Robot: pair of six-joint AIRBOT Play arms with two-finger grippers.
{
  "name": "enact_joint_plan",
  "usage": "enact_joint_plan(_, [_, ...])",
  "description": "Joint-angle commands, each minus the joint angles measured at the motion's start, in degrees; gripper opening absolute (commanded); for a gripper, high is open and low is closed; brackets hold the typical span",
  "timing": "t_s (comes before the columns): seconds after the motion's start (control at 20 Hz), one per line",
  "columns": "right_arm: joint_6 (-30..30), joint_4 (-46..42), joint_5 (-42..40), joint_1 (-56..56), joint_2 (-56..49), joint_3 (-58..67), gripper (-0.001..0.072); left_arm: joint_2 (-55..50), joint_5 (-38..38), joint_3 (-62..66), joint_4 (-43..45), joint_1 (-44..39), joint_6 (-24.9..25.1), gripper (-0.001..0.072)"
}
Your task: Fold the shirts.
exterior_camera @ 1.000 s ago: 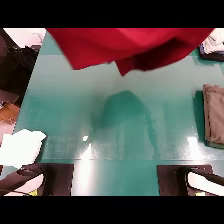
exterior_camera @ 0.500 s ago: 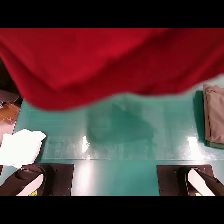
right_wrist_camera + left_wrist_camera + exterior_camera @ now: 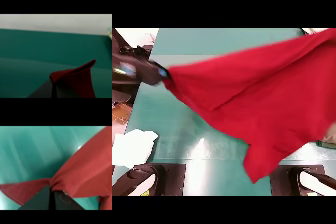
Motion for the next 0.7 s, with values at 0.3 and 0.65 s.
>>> enact_joint_plan(0.3, [6.93, -4.31, -11.23, 9.88, -28.13, -5.57, 0.0017, -22.75, 30.67, -10.10, -0.04, -0.04, 3.45, 0.0023])
enact_joint_plan(0.65, [7.91, -3.78, -12.79, 7.28, -29.14, -2.14, 0.0413, -30.91, 29.31, 4.98, 1.92, 0.22, 4.81, 0.0612])
